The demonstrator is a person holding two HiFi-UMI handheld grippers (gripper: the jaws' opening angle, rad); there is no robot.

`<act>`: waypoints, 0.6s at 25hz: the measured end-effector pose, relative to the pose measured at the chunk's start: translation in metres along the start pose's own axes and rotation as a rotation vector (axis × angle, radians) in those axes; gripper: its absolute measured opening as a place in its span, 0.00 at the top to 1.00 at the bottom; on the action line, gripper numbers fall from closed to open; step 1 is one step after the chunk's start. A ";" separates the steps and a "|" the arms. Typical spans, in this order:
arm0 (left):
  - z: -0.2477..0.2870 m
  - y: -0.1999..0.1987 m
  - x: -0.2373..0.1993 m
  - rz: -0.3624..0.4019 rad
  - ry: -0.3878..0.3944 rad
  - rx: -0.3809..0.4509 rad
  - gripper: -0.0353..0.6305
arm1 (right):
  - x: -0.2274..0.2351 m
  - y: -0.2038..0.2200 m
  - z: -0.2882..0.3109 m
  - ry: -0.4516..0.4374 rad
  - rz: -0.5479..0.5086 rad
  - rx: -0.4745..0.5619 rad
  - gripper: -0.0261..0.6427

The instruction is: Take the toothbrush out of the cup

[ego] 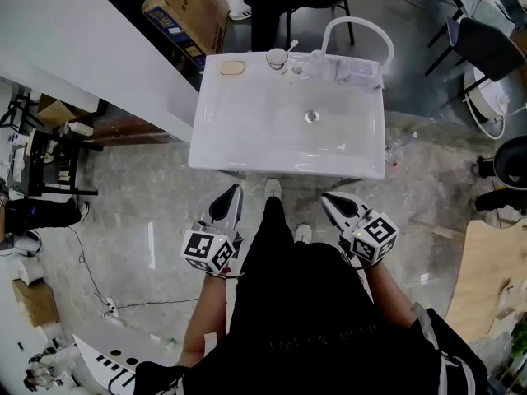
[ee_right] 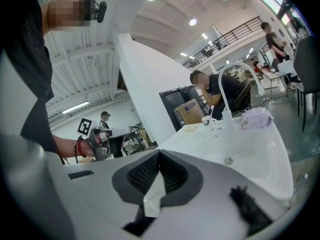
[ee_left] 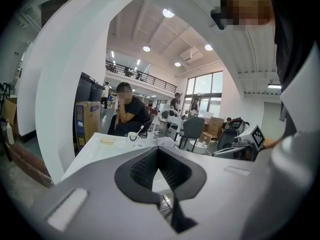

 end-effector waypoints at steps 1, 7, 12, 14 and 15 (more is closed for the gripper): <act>0.007 -0.001 -0.003 -0.003 0.006 0.000 0.94 | 0.003 -0.002 0.004 0.002 -0.001 -0.001 0.94; 0.048 -0.019 -0.031 -0.005 0.049 -0.003 0.94 | 0.029 -0.024 0.040 0.016 -0.009 -0.014 0.94; 0.081 -0.037 -0.060 -0.009 0.084 -0.004 0.94 | 0.055 -0.050 0.072 0.037 -0.027 -0.023 0.94; 0.093 -0.045 -0.072 -0.008 0.094 -0.006 0.94 | 0.064 -0.060 0.084 0.052 -0.029 -0.023 0.94; 0.098 -0.050 -0.077 -0.009 0.100 -0.005 0.94 | 0.068 -0.066 0.090 0.060 -0.032 -0.022 0.94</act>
Point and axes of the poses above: the fingertips, and each gripper's own axes: z forward along the fingers, x to its right, y out of its underside, the point moved 5 cm from there along -z, backward along the fingers, and after that the axes turned 5 degrees about -z, right-handed, at the moved point
